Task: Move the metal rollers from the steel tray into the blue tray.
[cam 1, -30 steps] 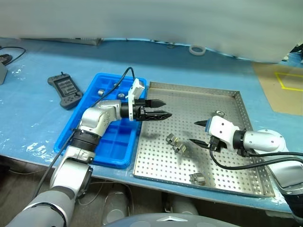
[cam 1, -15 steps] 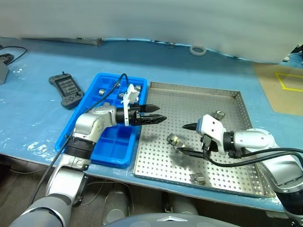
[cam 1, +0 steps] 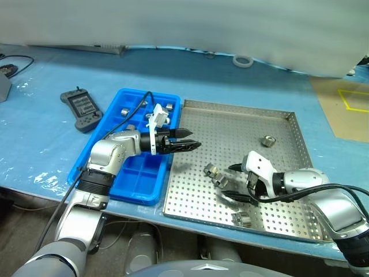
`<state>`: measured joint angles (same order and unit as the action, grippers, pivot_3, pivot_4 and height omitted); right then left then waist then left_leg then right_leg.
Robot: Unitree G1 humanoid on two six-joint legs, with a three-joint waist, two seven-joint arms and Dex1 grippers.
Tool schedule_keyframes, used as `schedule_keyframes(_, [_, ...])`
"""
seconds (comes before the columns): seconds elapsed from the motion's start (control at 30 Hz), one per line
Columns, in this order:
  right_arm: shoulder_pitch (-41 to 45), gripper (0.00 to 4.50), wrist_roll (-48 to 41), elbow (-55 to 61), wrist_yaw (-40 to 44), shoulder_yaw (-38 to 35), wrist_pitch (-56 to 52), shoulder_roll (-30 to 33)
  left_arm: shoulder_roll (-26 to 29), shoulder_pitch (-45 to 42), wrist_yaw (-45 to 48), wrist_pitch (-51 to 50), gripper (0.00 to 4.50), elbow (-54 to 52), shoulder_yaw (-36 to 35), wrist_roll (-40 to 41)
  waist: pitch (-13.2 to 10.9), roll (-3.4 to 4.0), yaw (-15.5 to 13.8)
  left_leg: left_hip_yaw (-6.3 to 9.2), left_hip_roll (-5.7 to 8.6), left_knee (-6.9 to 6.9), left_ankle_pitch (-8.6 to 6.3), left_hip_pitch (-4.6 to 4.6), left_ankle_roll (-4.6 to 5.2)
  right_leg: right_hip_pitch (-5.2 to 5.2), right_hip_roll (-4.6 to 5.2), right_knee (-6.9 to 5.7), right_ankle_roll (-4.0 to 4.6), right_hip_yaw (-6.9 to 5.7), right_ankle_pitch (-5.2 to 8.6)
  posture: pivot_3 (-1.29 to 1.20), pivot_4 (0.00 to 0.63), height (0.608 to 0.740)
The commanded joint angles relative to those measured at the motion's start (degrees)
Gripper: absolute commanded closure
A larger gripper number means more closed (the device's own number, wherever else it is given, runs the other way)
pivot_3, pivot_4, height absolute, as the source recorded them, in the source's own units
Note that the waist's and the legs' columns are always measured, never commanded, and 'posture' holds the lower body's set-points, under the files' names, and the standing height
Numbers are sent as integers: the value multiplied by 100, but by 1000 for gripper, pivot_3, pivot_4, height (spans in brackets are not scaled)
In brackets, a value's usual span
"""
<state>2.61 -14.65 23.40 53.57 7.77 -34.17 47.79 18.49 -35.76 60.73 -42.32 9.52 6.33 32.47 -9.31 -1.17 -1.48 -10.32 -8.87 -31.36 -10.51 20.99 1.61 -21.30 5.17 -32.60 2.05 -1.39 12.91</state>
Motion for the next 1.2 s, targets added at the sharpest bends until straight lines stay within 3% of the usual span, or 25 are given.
schedule_keyframes(0.03, [38, 30, -76, 36, -14, -71, 31, -53, 16, -156, 6, 73, 274, -58, -136, 44, 0, 0, 3, 0, -1, 0, 0, 0, 0, 0, 0, 0, 0, 0, 0, -153, 150, 740])
schedule_keyframes(0.93, [355, 30, -167, 39, -618, 245, -644, -657, -65, -75, -209, -19, 274, -78, -222, 50, 0, 0, -3, 0, 1, 3, 0, 4, 0, -4, 0, 0, 0, 0, 0, -150, 150, 740])
schedule_keyframes(1.03, [233, 613, -56, -97, -571, 292, -426, -595, -62, -73, -216, -16, 274, -73, -213, 43, 0, 0, -6, 0, 0, 3, 0, 4, -1, -4, 0, 1, 0, 0, 0, -150, 150, 740])
schedule_keyframes(1.2, [153, 2309, -19, -302, -499, 218, -150, -579, -69, -85, -233, -11, 274, -57, -220, 40, 0, 0, 5, 0, 0, 3, 0, 3, -1, -3, 0, 2, 0, 0, 0, -149, 150, 740])
